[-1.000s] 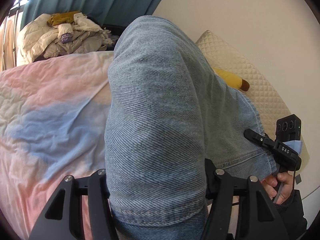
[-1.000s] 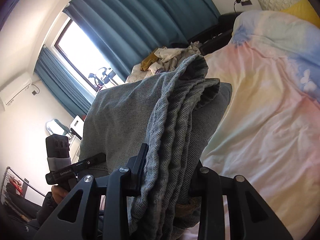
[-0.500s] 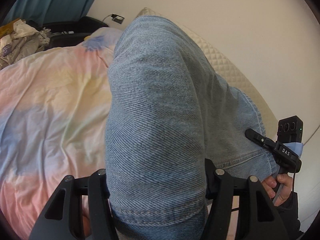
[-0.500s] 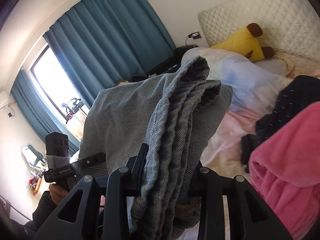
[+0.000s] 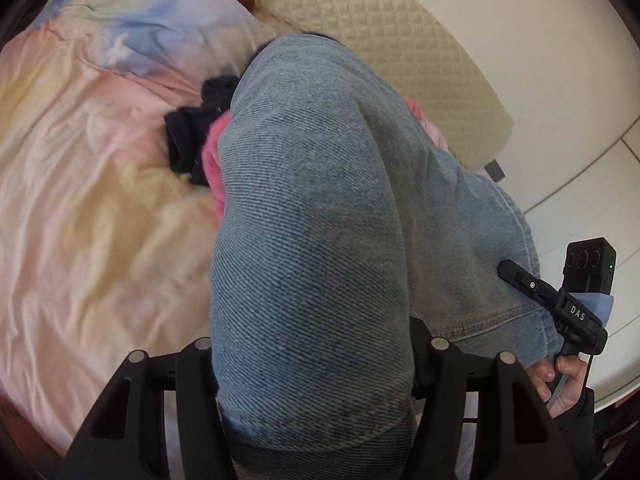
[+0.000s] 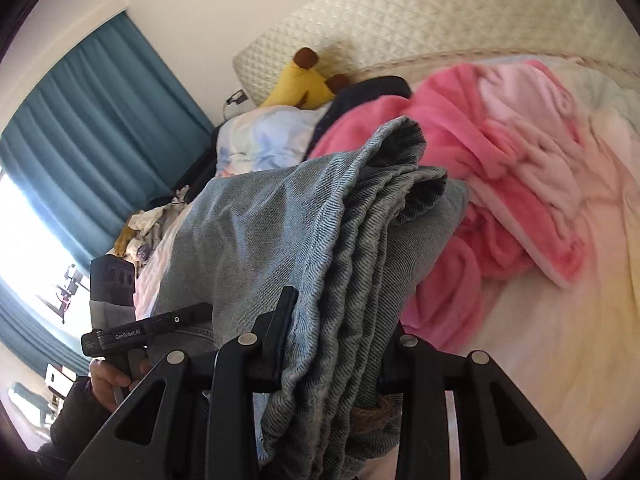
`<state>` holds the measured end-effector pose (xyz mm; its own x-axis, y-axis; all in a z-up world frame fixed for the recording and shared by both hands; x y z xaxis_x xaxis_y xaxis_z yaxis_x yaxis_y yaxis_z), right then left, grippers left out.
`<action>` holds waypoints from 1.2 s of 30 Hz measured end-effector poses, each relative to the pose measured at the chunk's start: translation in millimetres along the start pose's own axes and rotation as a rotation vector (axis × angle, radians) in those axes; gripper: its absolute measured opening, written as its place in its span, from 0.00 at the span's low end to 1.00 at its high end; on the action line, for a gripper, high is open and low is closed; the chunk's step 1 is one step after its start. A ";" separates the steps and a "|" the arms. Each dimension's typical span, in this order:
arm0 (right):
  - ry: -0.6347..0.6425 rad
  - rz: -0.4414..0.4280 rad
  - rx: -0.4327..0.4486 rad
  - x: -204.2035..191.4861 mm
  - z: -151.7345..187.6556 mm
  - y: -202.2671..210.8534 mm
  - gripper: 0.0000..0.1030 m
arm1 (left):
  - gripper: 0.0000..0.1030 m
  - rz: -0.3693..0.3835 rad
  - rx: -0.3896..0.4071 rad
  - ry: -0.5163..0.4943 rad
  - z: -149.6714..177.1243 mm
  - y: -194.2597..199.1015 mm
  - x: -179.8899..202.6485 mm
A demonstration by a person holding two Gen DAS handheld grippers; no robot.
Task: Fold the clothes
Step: 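Lift the folded pants stack with both grippers and carry it toward the pink blanket, then lower the folded pants beside the pink blanket and open both grippers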
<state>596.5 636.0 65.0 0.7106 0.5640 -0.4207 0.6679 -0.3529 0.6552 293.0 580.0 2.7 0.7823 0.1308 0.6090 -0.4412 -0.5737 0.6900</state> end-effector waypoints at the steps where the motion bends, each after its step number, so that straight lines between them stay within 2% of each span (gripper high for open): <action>1: -0.024 0.013 -0.009 12.1 10.6 3.1 0.30 | 0.59 -0.004 -0.027 -0.007 5.8 -11.3 2.0; 4: -0.108 0.022 -0.068 46.4 46.0 -4.1 0.30 | 0.59 -0.045 -0.103 -0.015 39.1 -45.7 15.6; 7: -0.165 0.034 -0.162 71.5 82.4 -18.8 0.30 | 0.59 -0.099 -0.146 -0.031 62.5 -65.0 15.4; 10: -0.251 0.036 -0.216 85.7 113.5 -33.3 0.31 | 0.60 -0.150 -0.180 -0.048 68.0 -82.0 2.8; 12: -0.299 0.051 -0.262 99.4 131.7 -48.9 0.34 | 0.61 -0.151 -0.208 -0.042 69.7 -91.1 -7.4; 15: -0.398 0.017 -0.276 120.1 150.7 -62.9 0.38 | 0.61 -0.147 -0.209 -0.044 73.1 -92.5 -10.0; 18: -0.393 0.015 -0.266 122.9 152.2 -60.1 0.39 | 0.62 -0.150 -0.200 -0.055 75.4 -90.2 -7.2; 21: -0.353 0.059 -0.284 118.2 146.7 -53.8 0.42 | 0.63 -0.158 -0.198 -0.059 77.5 -87.2 -3.1; 27: -0.354 0.124 -0.336 117.4 135.4 -30.3 0.54 | 0.66 -0.184 -0.217 -0.044 81.2 -75.2 0.9; 29: -0.356 0.138 -0.341 116.9 130.6 -18.3 0.66 | 0.66 -0.180 -0.214 -0.022 78.8 -66.4 -0.6; 32: -0.315 0.211 -0.294 111.6 114.7 11.1 0.73 | 0.66 -0.181 -0.188 -0.006 78.5 -45.4 -1.7; 36: -0.239 0.261 -0.236 95.2 91.2 37.0 0.74 | 0.66 -0.221 -0.111 -0.013 72.2 -5.6 -3.1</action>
<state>709.1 608.6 -8.0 0.8991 0.2793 -0.3370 0.4096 -0.2650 0.8729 324.9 524.4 -31.4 0.8704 0.2321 0.4341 -0.3040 -0.4402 0.8449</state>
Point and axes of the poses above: each gripper's, at about its wrist camera, not at the fingertips, and y roughly against the way its jaws point, x to its right, z to its underside, the point moved 3 cm from there along -y, roughly the way its jaws point, and after that the axes turned 6 degrees about y, right-handed, at the moved point
